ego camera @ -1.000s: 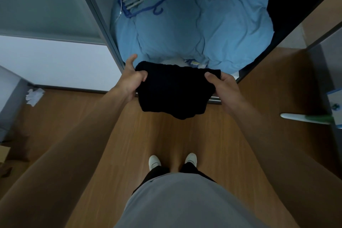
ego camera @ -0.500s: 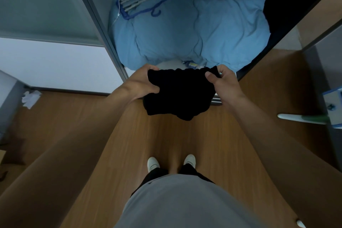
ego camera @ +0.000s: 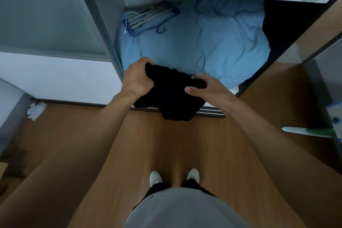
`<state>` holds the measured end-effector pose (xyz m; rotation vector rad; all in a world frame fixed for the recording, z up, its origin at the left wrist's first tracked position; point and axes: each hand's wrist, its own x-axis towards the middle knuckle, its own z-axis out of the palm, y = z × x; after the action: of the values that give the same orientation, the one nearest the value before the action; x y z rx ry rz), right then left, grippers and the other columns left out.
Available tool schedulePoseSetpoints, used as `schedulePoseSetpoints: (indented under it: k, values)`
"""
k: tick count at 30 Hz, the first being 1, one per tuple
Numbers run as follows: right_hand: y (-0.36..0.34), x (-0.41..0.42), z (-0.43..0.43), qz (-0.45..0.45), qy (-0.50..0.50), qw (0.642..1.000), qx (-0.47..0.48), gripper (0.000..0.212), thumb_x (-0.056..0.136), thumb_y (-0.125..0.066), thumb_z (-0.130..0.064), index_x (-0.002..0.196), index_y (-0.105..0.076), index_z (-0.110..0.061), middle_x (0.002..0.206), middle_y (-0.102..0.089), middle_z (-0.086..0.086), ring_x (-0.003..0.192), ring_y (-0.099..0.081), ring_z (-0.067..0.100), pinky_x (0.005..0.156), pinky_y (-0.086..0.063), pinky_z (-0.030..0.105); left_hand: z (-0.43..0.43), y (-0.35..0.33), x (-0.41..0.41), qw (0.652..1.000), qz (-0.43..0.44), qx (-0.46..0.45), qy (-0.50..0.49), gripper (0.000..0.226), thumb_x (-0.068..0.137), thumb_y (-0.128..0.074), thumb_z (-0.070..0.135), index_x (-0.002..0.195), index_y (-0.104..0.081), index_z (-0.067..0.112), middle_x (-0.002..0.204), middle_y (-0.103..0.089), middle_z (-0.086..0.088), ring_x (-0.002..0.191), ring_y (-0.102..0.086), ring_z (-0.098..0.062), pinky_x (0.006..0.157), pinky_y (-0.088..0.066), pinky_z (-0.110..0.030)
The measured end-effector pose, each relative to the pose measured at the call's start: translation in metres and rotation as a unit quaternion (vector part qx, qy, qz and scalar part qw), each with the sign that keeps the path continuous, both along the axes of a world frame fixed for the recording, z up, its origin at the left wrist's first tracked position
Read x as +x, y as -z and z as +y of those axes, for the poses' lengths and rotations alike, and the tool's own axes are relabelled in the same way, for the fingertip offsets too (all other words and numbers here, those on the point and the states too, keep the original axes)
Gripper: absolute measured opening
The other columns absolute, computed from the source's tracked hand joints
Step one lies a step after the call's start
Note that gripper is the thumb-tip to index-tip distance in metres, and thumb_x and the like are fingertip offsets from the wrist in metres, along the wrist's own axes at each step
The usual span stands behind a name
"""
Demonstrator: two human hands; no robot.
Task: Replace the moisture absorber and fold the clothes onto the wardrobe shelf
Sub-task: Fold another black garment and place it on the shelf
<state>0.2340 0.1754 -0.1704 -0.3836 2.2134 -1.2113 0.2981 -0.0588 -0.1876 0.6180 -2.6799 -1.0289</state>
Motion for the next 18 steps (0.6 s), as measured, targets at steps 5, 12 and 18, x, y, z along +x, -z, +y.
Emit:
schedulePoseSetpoints:
  k: [5, 12, 18]
  values:
    - [-0.004, -0.018, -0.020, 0.207, -0.009, 0.939, 0.275, 0.032, 0.081, -0.077, -0.023, 0.107, -0.066, -0.009, 0.107, -0.067, 0.012, 0.103, -0.063, 0.029, 0.077, -0.045, 0.030, -0.018, -0.021, -0.013, 1.000, 0.014, -0.008, 0.025, 0.055, 0.078, -0.063, 0.000, 0.124, -0.055, 0.028, 0.118, -0.061, 0.007, 0.109, -0.057, -0.013, 0.090, -0.039, -0.018]
    - [-0.034, -0.048, -0.017, 0.145, 0.050, 0.980, -0.126, 0.014, 0.089, -0.071, -0.009, 0.089, -0.071, -0.023, 0.089, -0.068, -0.014, 0.092, -0.062, 0.003, 0.076, -0.042, 0.004, -0.060, -0.044, -0.014, 0.994, -0.026, 0.105, -0.027, 0.038, 0.061, -0.071, 0.011, 0.096, -0.066, 0.027, 0.093, -0.067, 0.008, 0.089, -0.065, -0.013, 0.075, -0.048, -0.023]
    - [-0.047, -0.059, -0.053, 0.035, 0.119, 0.962, -0.242, 0.017, 0.098, -0.057, -0.026, 0.112, -0.067, -0.025, 0.100, -0.076, -0.008, 0.096, -0.072, 0.010, 0.076, -0.054, 0.018, -0.075, -0.065, -0.012, 0.936, 0.009, 0.342, -0.085, 0.021, 0.048, -0.062, 0.019, 0.069, -0.064, 0.015, 0.054, -0.058, 0.008, 0.049, -0.056, -0.008, 0.046, -0.042, -0.017]
